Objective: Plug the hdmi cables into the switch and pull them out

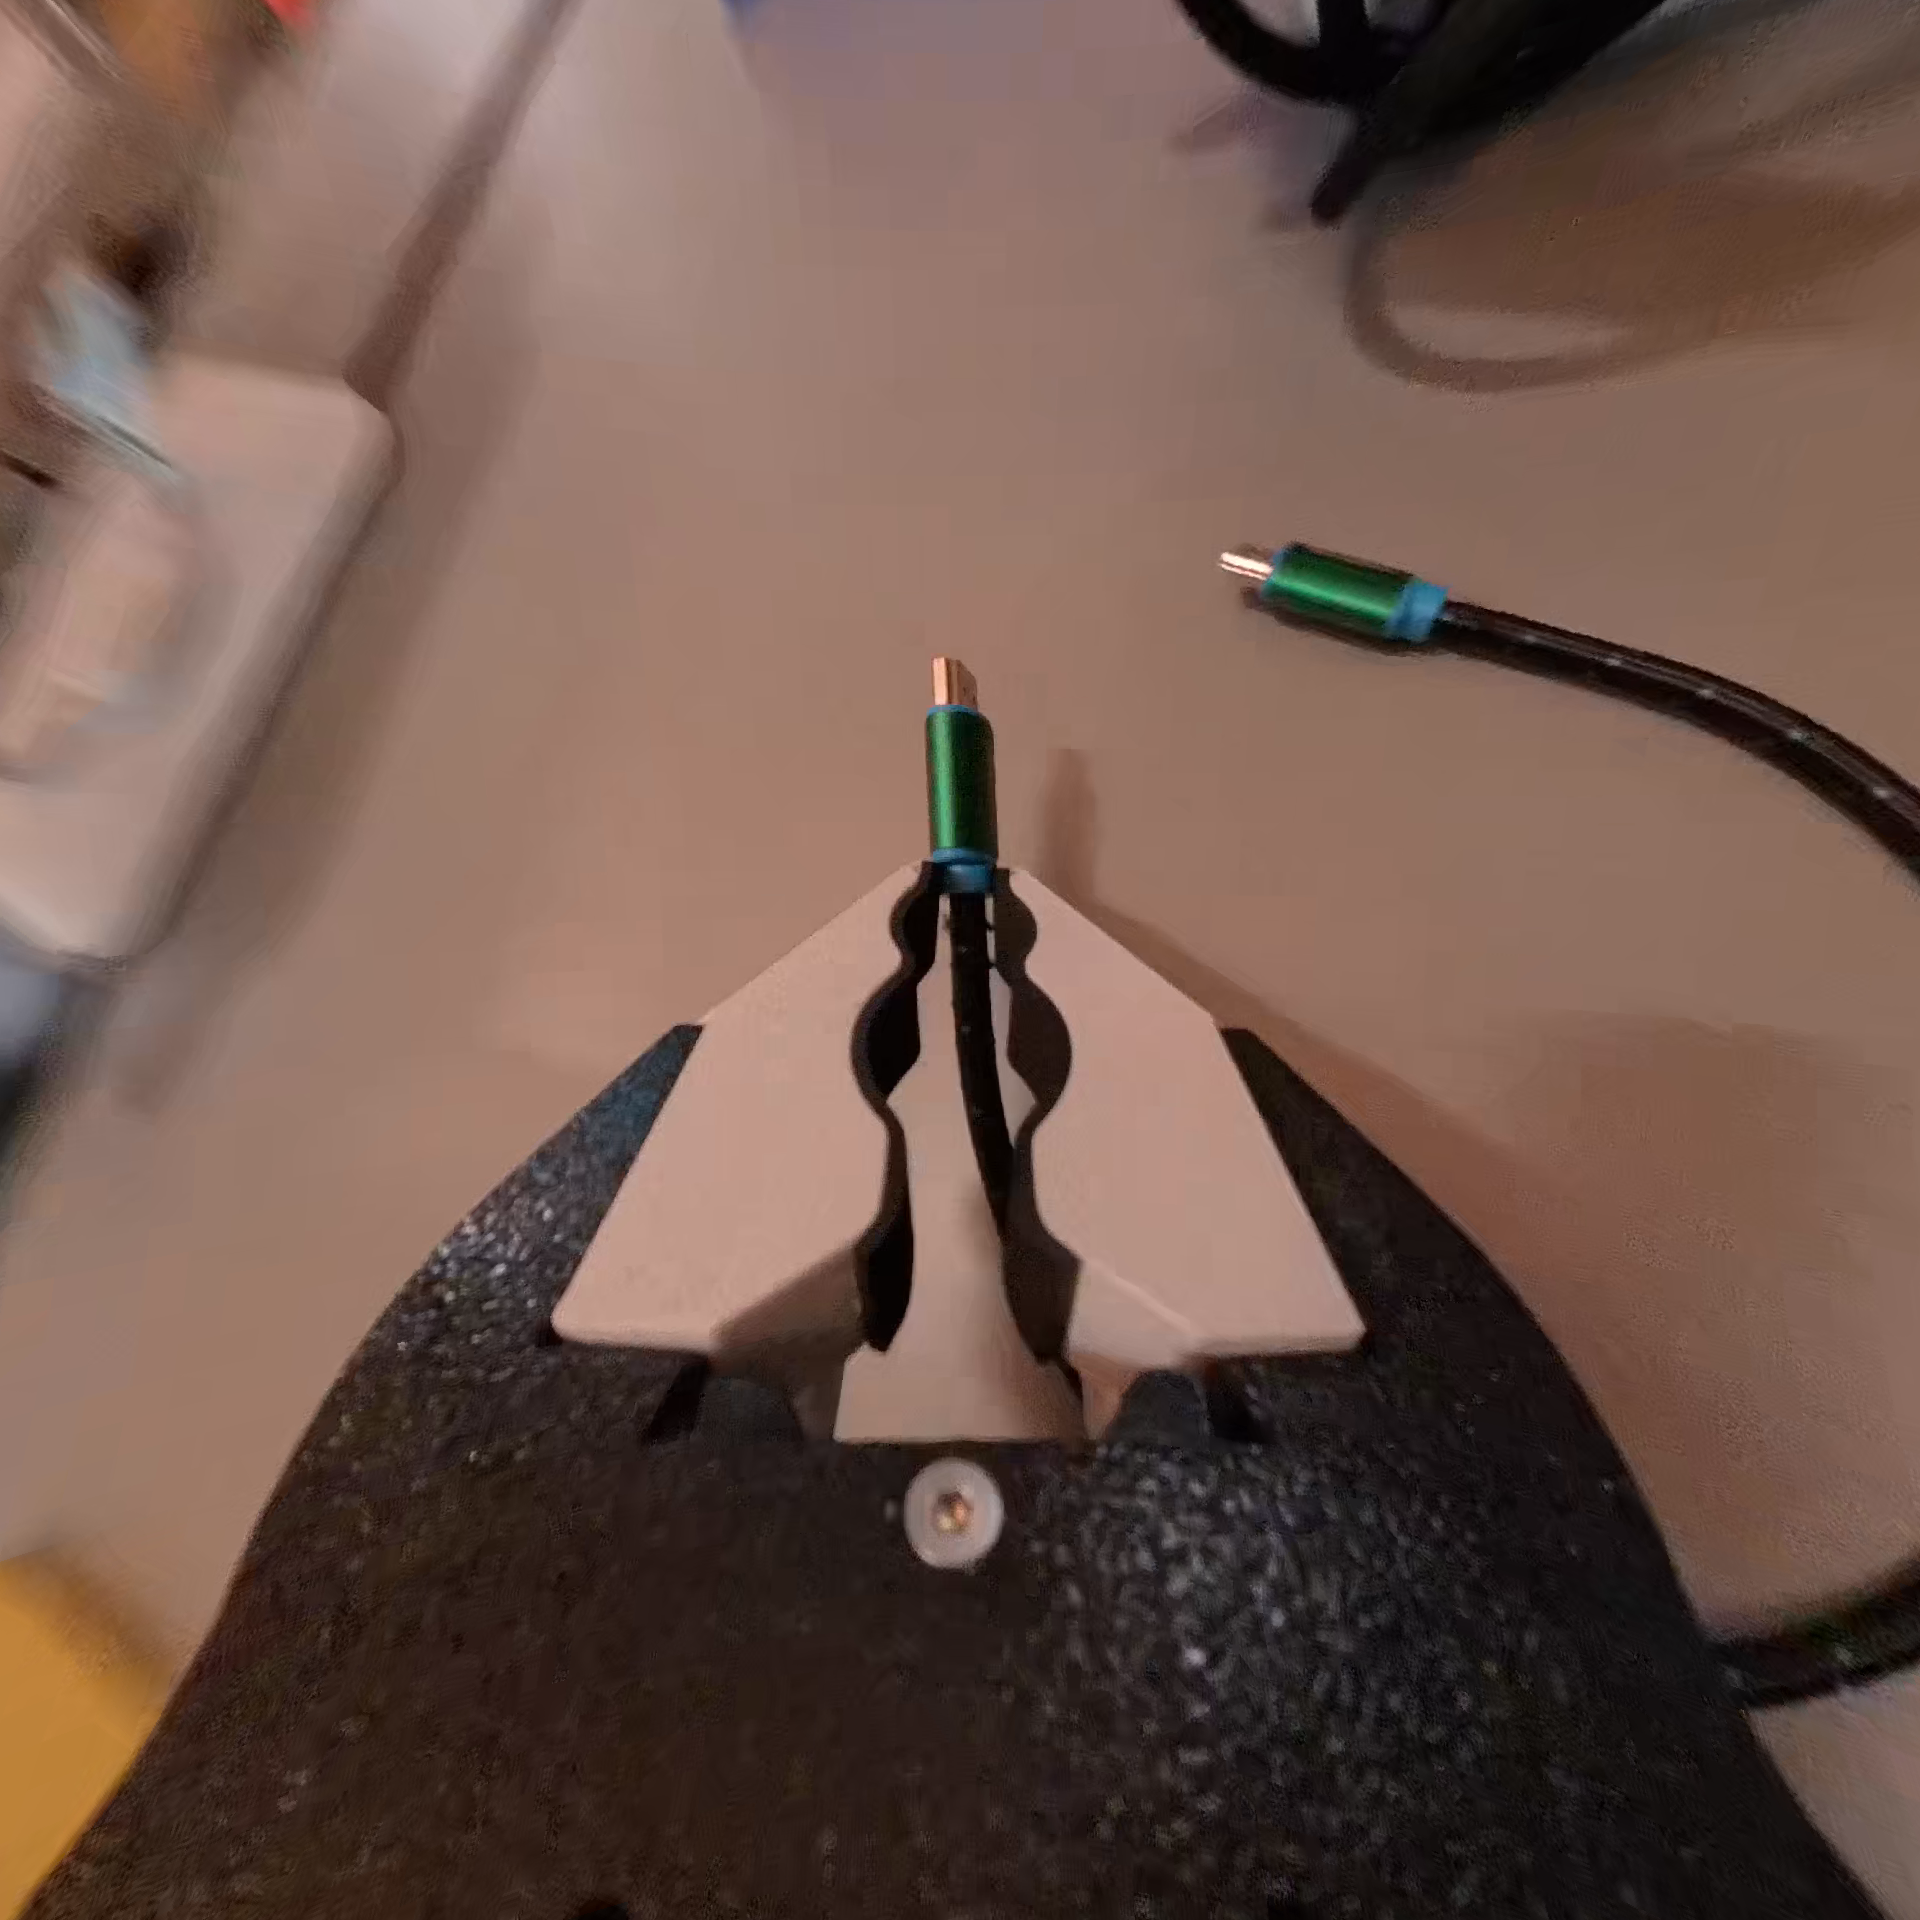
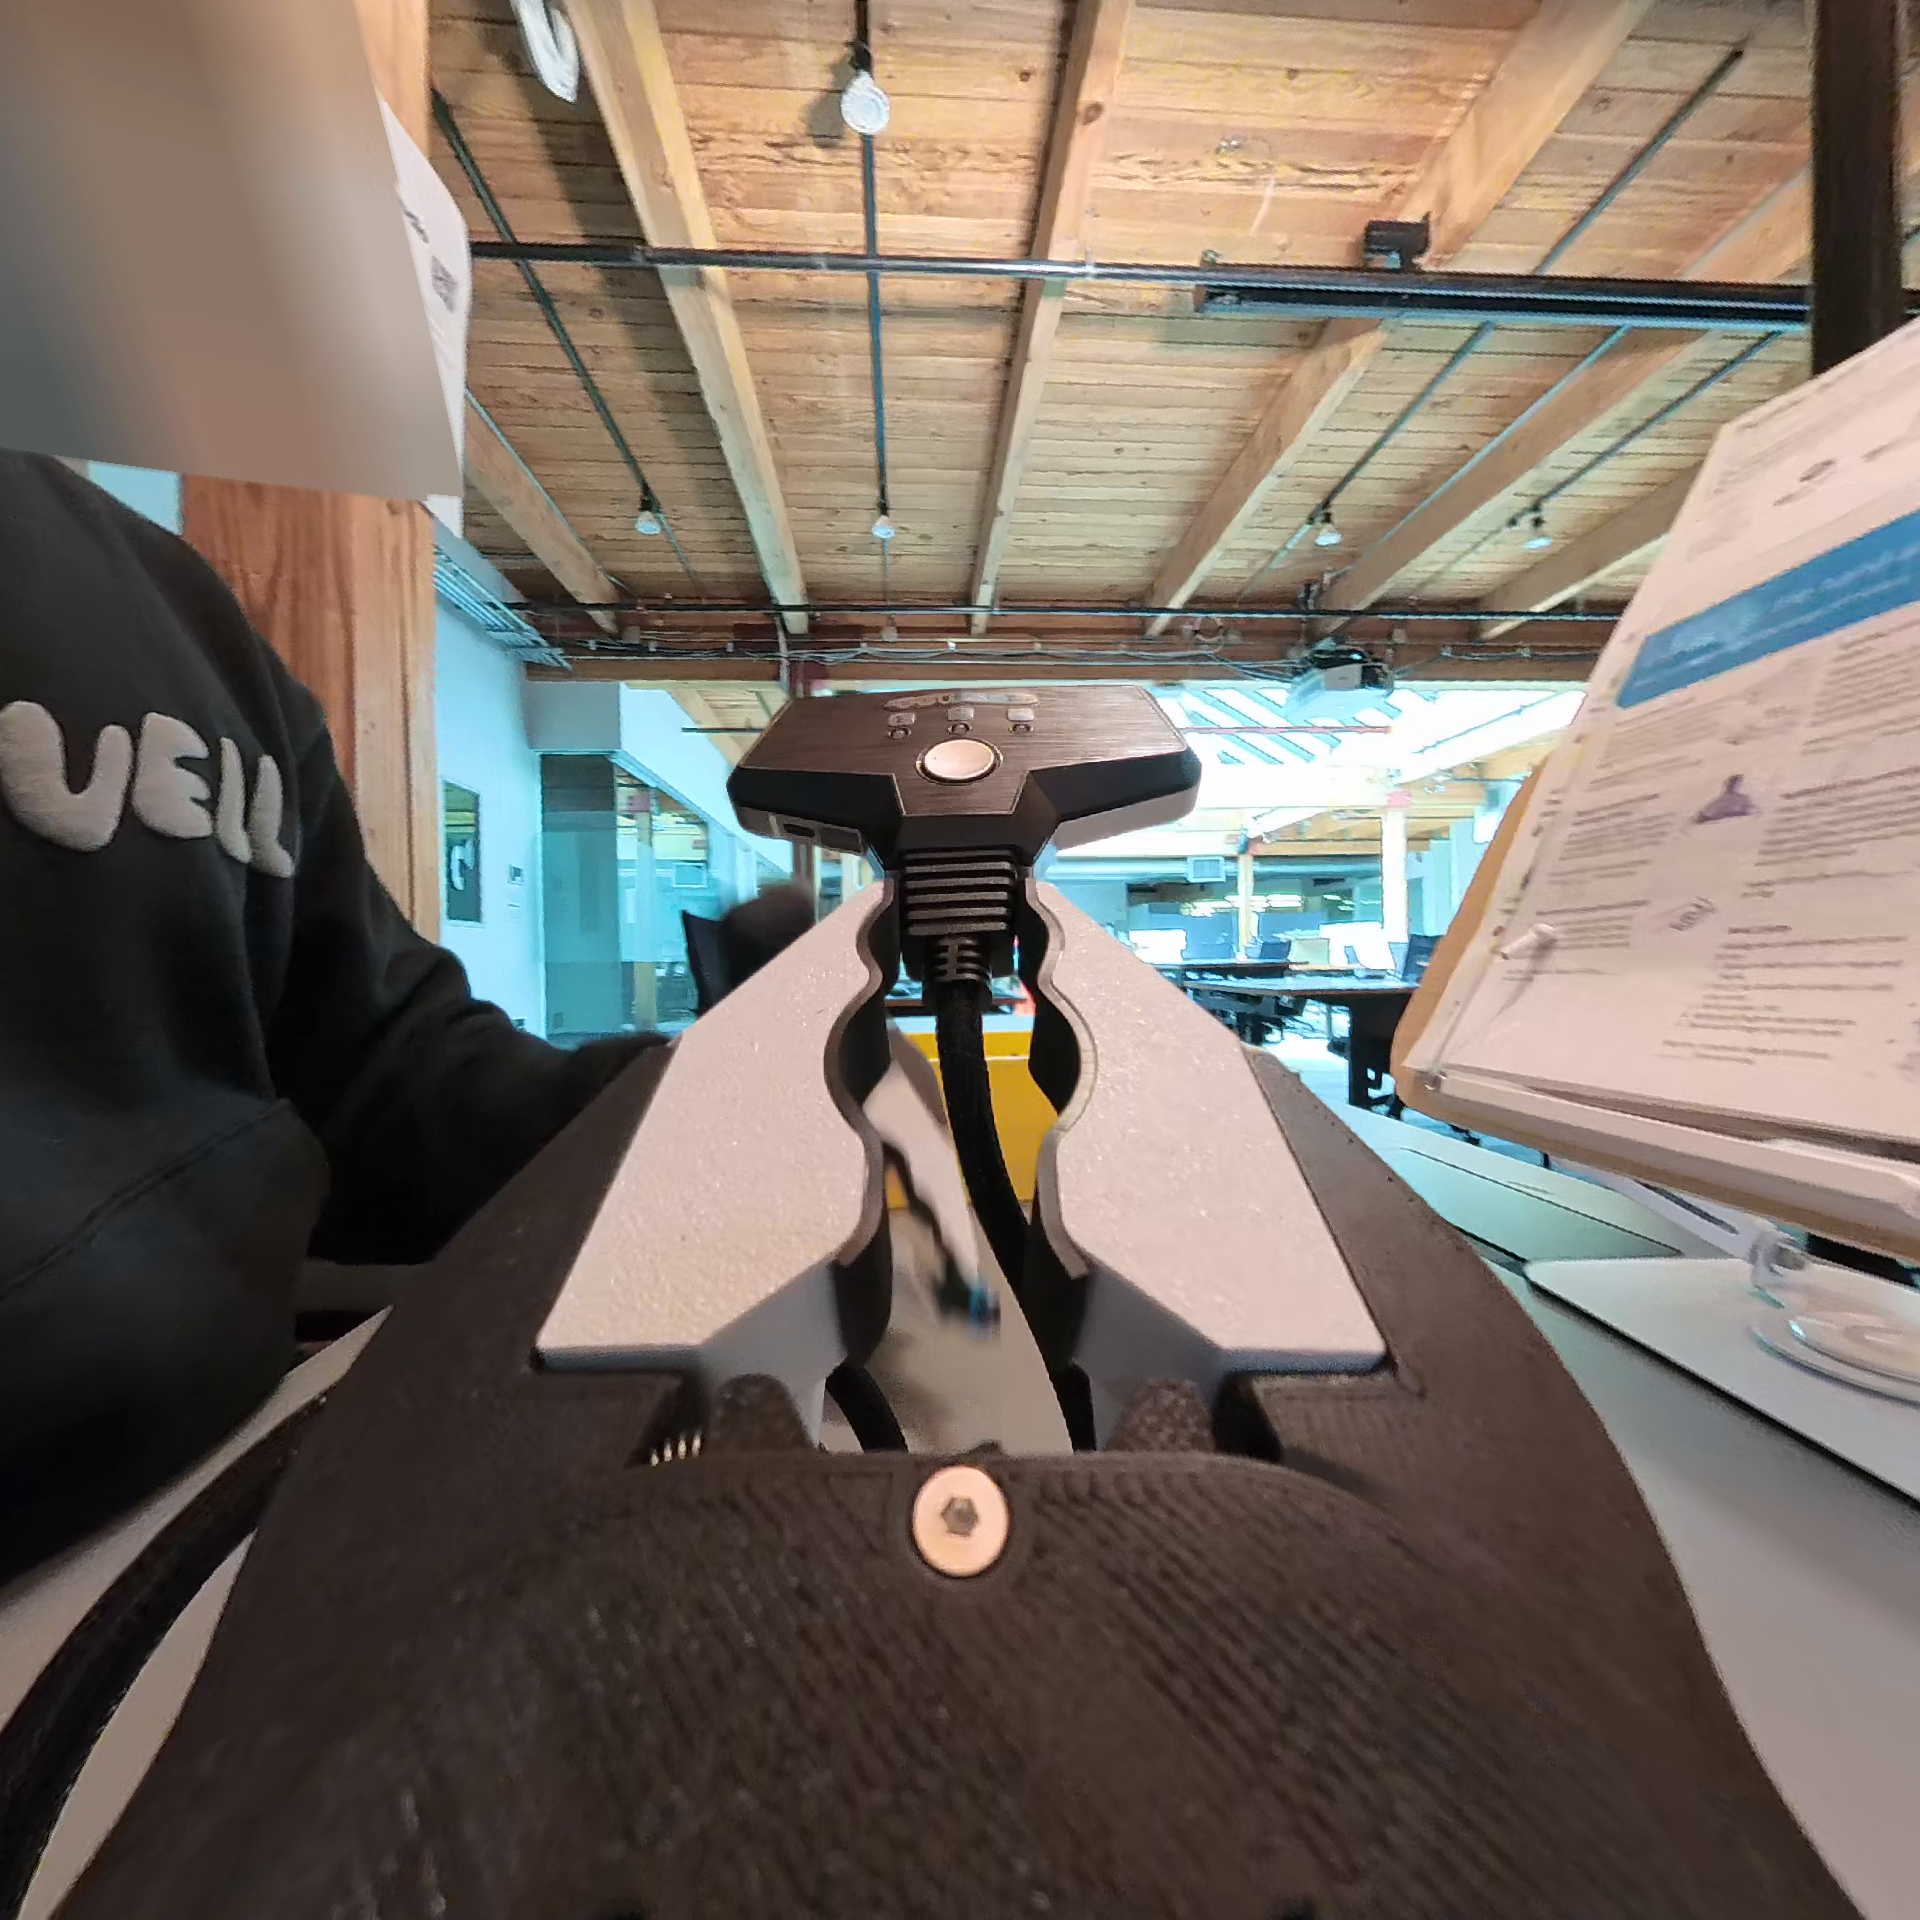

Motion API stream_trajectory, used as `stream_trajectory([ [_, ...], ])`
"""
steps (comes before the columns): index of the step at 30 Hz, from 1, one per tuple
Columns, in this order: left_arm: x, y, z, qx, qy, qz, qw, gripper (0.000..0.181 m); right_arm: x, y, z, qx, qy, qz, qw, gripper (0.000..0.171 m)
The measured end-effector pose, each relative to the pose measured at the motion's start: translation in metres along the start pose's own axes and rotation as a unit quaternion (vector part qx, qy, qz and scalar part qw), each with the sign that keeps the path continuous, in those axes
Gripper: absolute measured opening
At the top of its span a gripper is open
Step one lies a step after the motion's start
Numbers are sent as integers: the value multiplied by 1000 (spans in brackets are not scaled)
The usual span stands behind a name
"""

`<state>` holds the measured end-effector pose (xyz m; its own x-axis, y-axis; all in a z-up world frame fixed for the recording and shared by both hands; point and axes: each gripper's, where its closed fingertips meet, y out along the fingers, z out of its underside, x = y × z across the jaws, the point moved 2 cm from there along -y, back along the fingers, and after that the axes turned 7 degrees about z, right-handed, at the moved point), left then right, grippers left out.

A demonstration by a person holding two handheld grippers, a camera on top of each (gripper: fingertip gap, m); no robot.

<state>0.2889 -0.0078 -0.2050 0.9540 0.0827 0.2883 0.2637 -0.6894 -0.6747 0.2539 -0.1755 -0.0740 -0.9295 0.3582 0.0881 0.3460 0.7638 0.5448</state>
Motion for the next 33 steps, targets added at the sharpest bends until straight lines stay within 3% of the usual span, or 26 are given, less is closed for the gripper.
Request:
stream_trajectory([
  [2, 21, -29, -28, 26, 128, -119, 984, 7, -2, 0, 1, 11, 2, 9, 1000, 20],
  [6, 41, -84, -94, 77, 372, -315, 870, 7, -5, 3, 5, 39, 6, 24, 999, 19],
  [9, 34, -99, -125, 92, 488, -382, 780, 7, -1, 7, 10, 58, 14, 17, 998, 20],
  [12, 26, -101, -139, 96, 544, -401, 731, 7, 2, 11, 15, 72, 18, 8, 997, 20],
  [21, 10, -109, -152, 68, 583, -374, 718, 7, 7, 12, 18, 85, 23, -8, 996, 20],
  [27, 4, -112, -144, 74, 618, -314, 717, 7, 17, 14, 24, 128, 2, -27, 991, 20],
  [33, 1, -114, -130, 87, 631, -300, 710, 7, 20, 19, 33, 168, -10, -21, 985, 20],
])
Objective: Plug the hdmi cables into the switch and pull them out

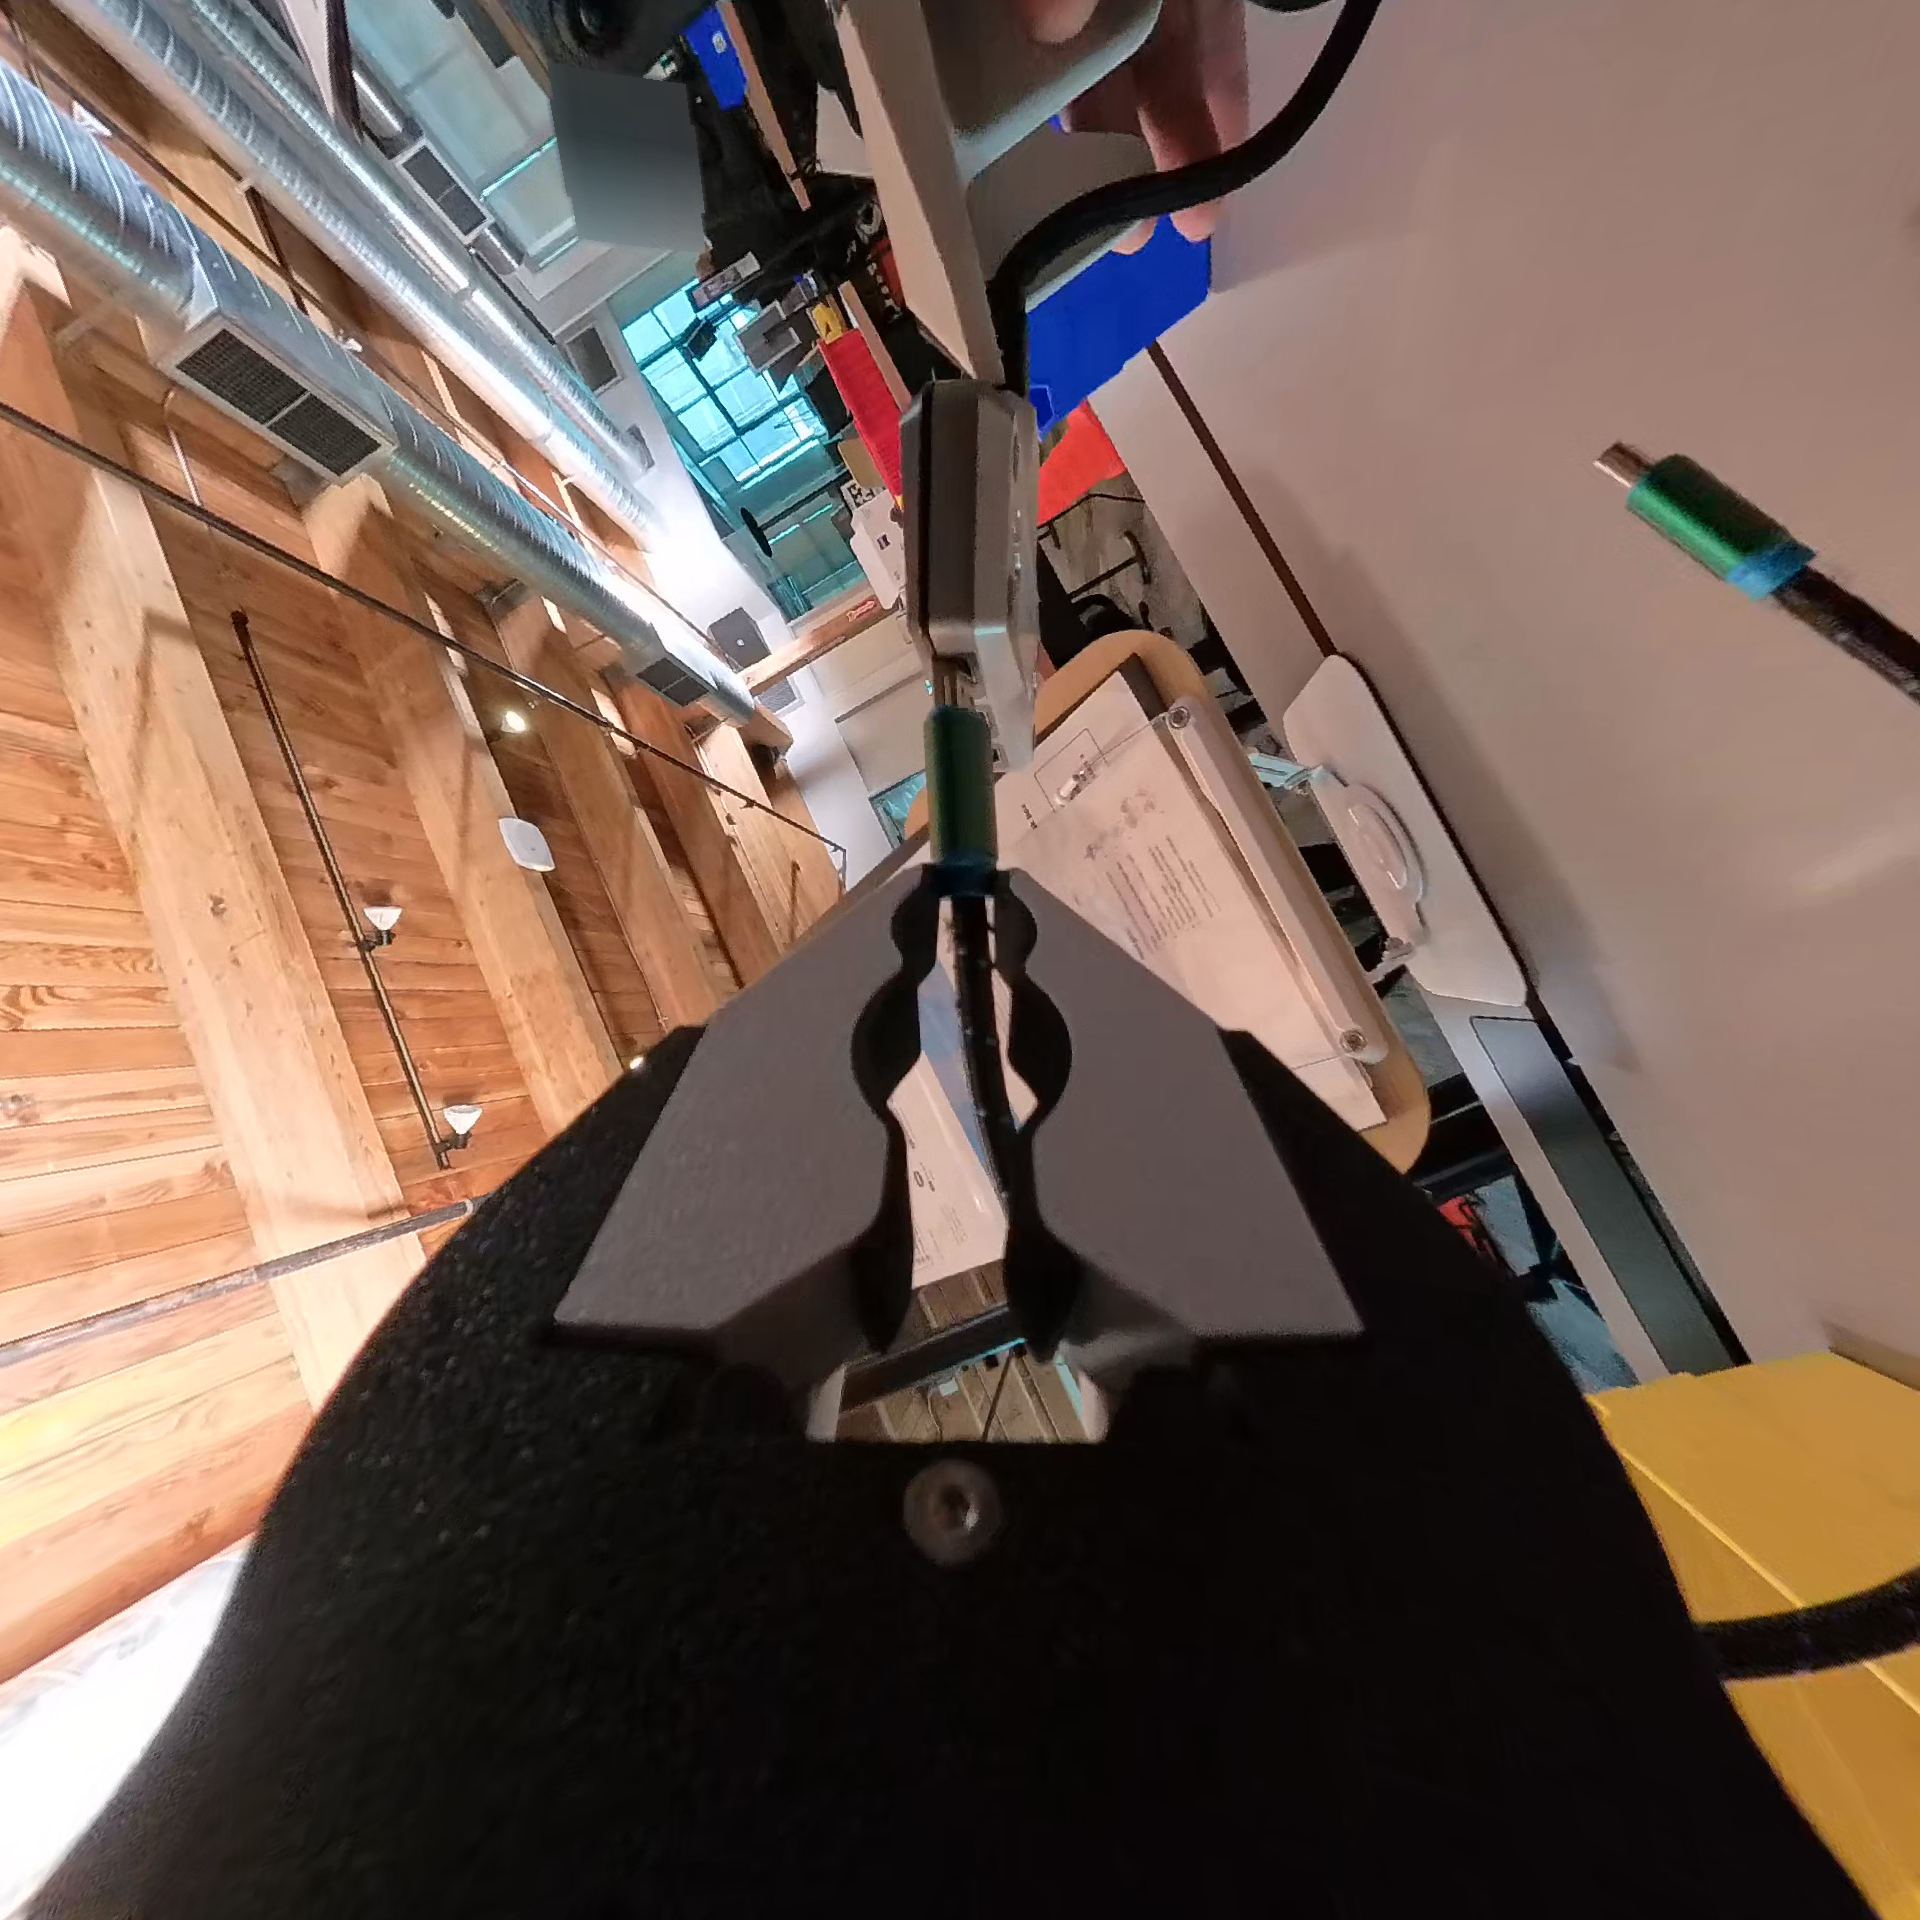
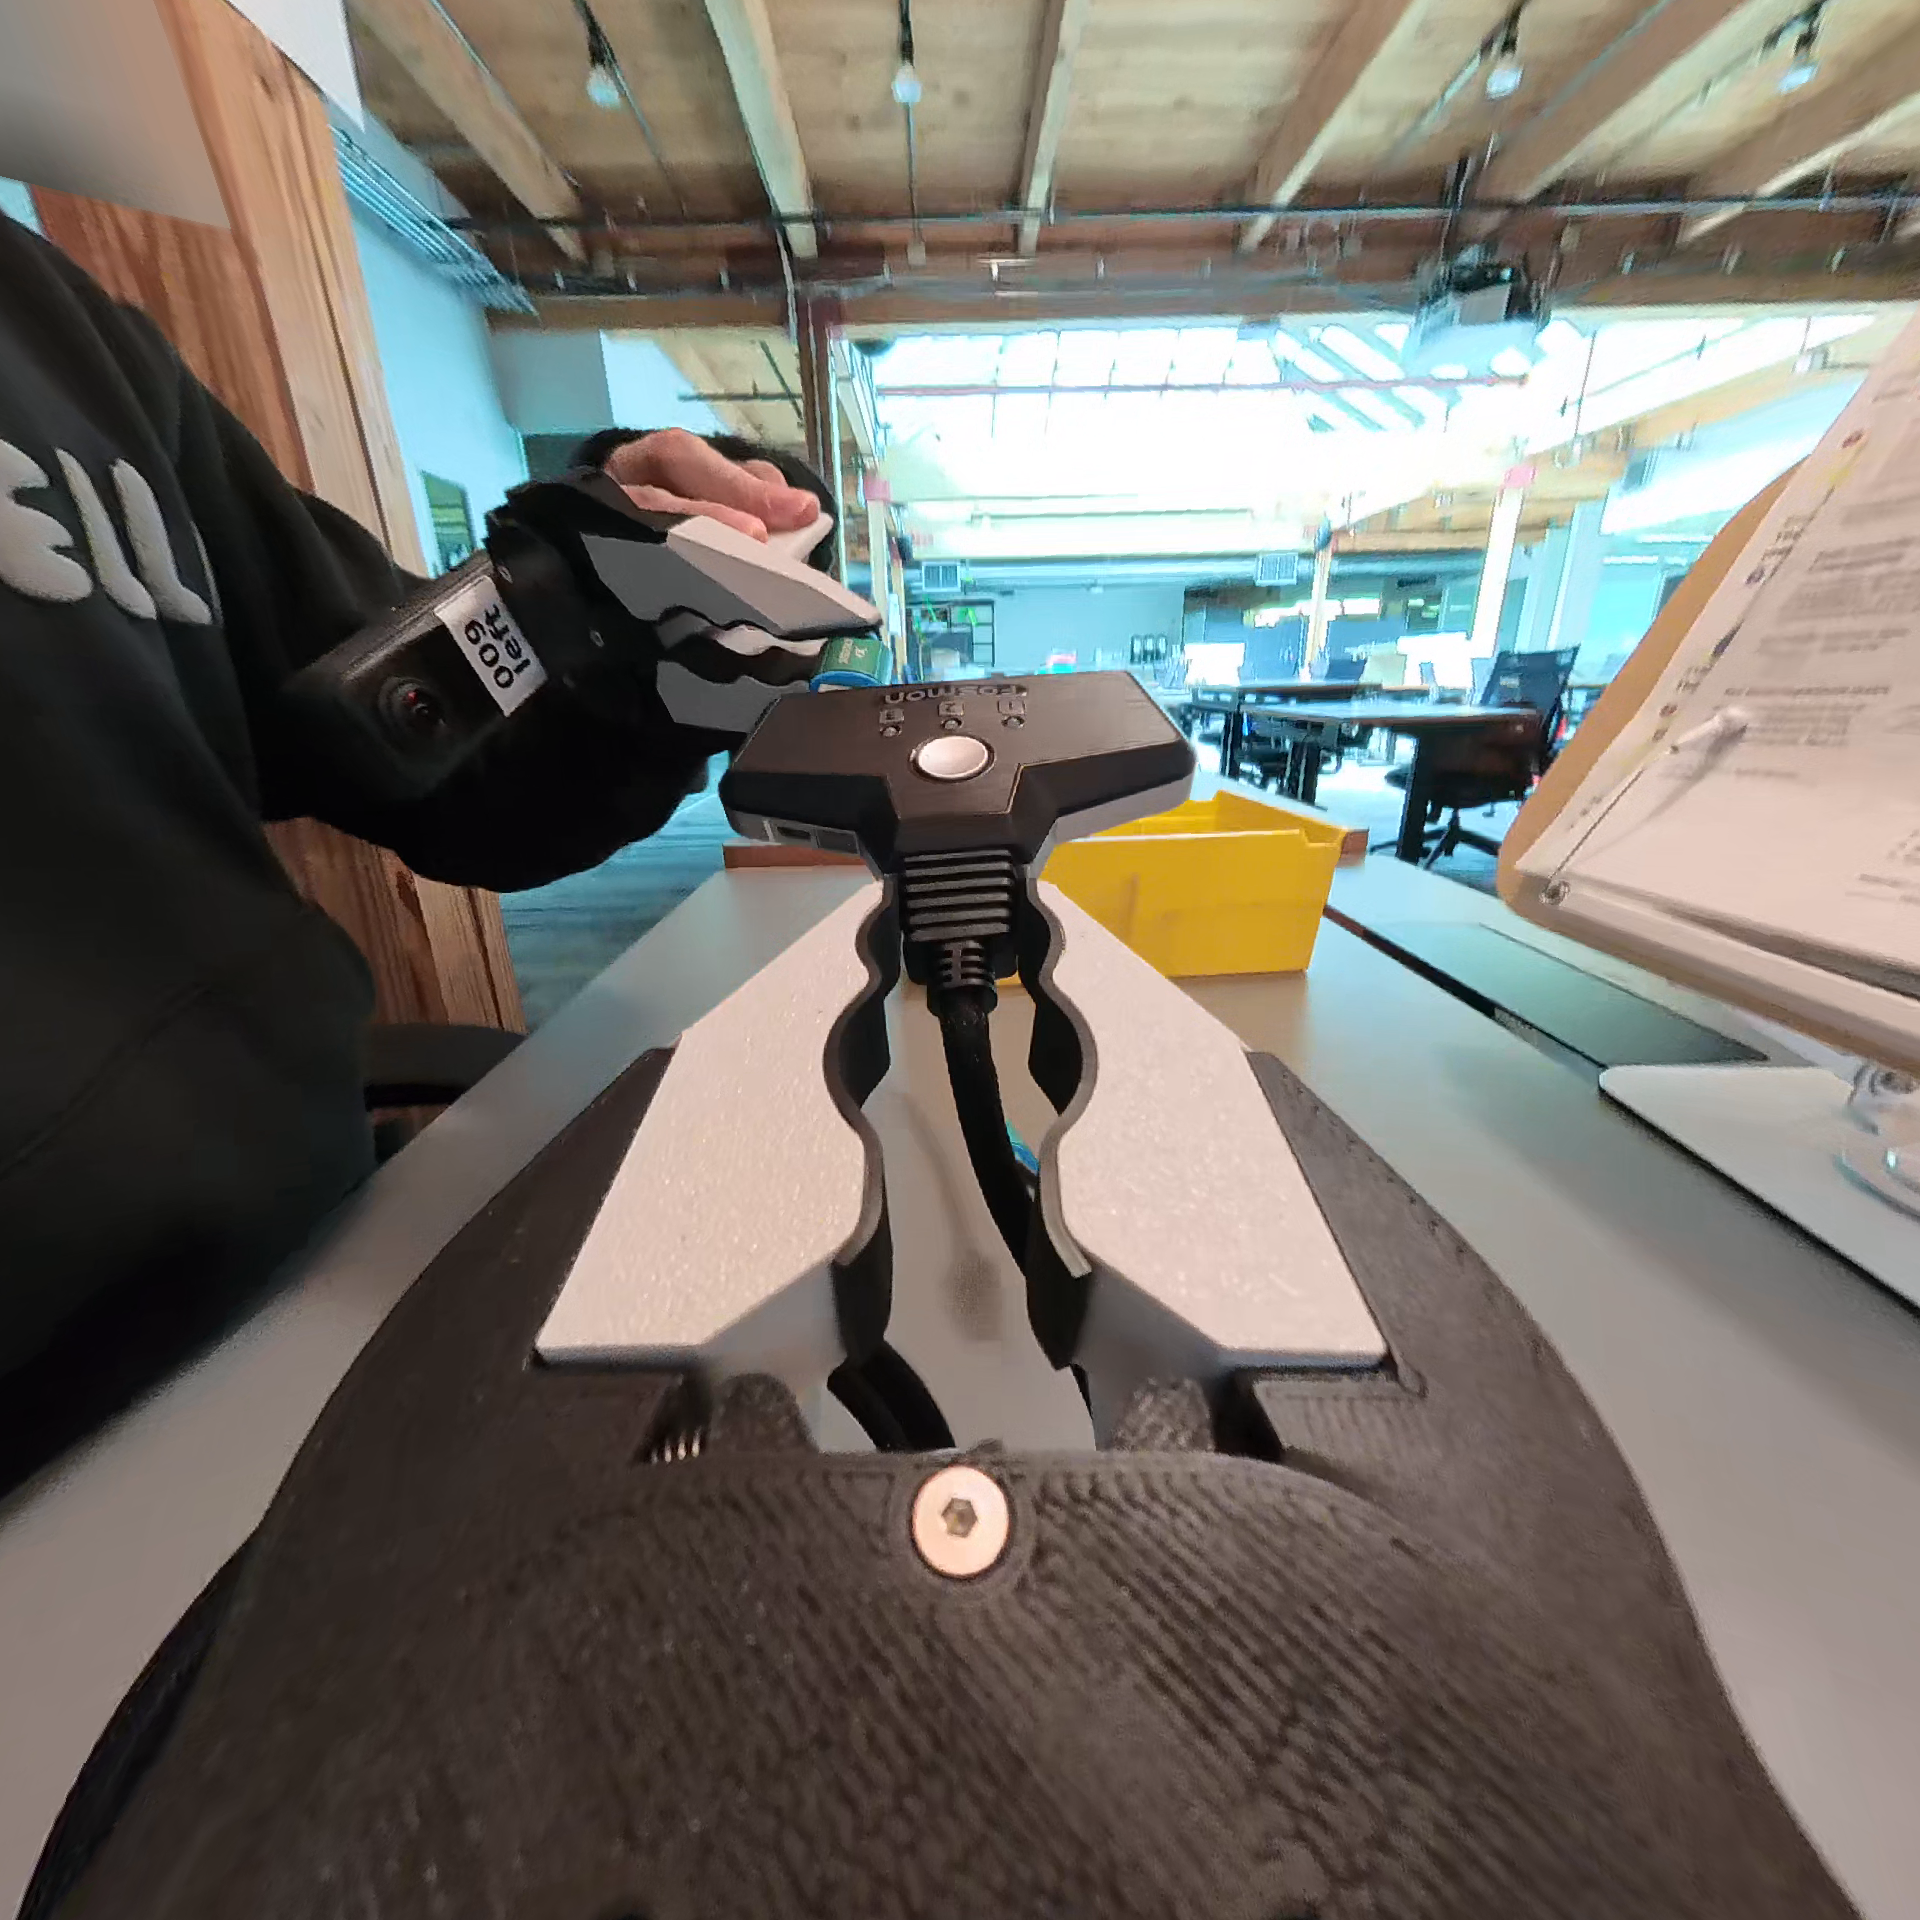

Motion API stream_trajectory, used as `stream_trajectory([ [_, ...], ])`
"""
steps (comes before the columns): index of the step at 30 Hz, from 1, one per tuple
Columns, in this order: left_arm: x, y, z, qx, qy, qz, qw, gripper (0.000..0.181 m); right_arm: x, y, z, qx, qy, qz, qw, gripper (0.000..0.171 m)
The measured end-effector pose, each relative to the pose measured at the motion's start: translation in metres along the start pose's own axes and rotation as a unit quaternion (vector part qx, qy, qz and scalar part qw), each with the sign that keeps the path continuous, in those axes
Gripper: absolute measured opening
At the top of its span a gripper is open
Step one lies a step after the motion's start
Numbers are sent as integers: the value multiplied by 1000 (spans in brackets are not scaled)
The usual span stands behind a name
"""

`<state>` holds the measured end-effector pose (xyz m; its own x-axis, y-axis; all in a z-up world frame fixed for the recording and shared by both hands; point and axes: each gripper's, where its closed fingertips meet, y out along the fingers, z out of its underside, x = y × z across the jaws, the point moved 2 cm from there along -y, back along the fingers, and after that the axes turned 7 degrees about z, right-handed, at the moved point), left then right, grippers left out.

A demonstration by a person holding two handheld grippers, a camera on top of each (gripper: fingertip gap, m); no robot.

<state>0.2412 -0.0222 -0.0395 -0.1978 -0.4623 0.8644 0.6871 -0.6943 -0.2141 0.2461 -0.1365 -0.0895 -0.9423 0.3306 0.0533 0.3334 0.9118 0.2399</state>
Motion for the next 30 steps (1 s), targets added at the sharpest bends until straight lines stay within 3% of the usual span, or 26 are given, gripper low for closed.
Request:
stream_trajectory([
  [4, -5, 0, 3, 21, -22, -11, 999, 7, -1, 5, 5, 2, 26, -4, 1000, 20],
  [10, -5, -4, -6, -10, 30, -18, 999, 8, 2, 1, 2, -11, 34, -25, 999, 20],
  [18, -15, -5, -5, -29, 116, 26, 992, 7, 5, 7, 16, 59, 5, -13, 998, 20],
  [27, -19, 3, 3, 20, 50, 25, 998, 6, -5, 12, 17, 46, 6, 19, 999, 20],
  [30, -31, 7, 6, -10, -53, 78, 995, 7, -6, 12, 19, 53, -20, 28, 998, 20],
])
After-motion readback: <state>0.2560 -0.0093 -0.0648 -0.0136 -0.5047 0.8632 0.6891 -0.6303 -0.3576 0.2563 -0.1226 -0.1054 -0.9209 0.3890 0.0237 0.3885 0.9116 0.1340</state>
